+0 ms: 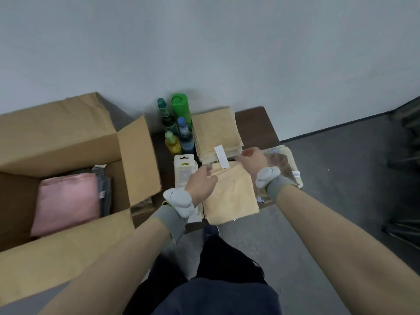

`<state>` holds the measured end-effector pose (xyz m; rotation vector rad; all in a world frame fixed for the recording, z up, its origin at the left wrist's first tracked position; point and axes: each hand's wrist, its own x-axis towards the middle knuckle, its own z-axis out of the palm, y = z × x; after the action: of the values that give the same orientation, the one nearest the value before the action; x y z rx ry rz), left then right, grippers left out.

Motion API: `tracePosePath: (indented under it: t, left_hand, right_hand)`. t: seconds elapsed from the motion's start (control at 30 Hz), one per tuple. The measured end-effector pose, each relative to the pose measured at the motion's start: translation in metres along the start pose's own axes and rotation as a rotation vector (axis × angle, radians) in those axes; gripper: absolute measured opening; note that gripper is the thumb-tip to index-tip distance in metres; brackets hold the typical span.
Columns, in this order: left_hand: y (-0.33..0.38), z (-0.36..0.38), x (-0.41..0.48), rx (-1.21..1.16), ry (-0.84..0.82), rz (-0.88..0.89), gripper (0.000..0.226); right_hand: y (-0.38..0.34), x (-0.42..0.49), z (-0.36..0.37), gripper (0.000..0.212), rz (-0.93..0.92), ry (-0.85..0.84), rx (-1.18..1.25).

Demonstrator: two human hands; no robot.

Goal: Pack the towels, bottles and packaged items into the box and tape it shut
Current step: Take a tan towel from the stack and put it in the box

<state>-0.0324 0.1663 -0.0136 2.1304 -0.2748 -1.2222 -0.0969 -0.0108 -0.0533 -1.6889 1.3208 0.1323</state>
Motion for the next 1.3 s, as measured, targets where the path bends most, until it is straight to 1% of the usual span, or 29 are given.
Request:
tracePosePath:
  t: [0.17,0.27,0.4,0.5,0.67,0.73,0.87,0.93,1.03,1.13,1.3]
  left_hand:
    - [-0.004,-0.001,0.014,-0.042,0.016,-0.084,0.049]
    - [-0.006,-0.004,0.018,-0.077,0.024,-0.108,0.048]
    - [-0.013,-0.008,0.019,-0.141,0.058,-0.114,0.047]
    - [-0.015,-0.008,0.016,-0.158,0.073,-0.108,0.045]
    - [-0.024,-0.009,0.014,-0.206,0.119,-0.117,0.04]
    - [-0.025,-0.009,0.014,-0.218,0.127,-0.126,0.039]
    - [-0.03,-0.012,0.011,-0.232,0.153,-0.133,0.039]
    - [-0.033,-0.013,0.009,-0.237,0.159,-0.13,0.039]
    - [-0.034,-0.014,0.005,-0.231,0.152,-0.13,0.037]
    - [-0.034,-0.013,0.003,-0.219,0.15,-0.129,0.035]
    - [-0.031,-0.01,-0.001,-0.25,0.119,-0.121,0.035]
  right_hand:
    - [-0.03,0.031,0.003,0.064,0.027,0.003,0.002]
    - [-0.05,0.046,0.005,0.087,0.065,-0.066,0.012]
    - [-0.07,0.062,0.015,0.116,0.141,-0.154,-0.079]
    - [-0.076,0.068,0.019,0.124,0.209,-0.159,-0.124]
    - [-0.071,0.082,0.024,0.124,0.222,-0.145,-0.064]
    - [-0.066,0.089,0.023,0.118,0.21,-0.189,-0.028]
    - [-0.061,0.095,0.03,0.097,0.18,-0.251,0.058]
    - [-0.059,0.096,0.034,0.094,0.182,-0.262,0.09]
    - [-0.058,0.099,0.036,0.092,0.209,-0.234,0.111]
    - [-0.061,0.1,0.038,0.081,0.213,-0.192,0.173]
    - [-0.06,0.098,0.036,0.091,0.222,-0.213,0.187]
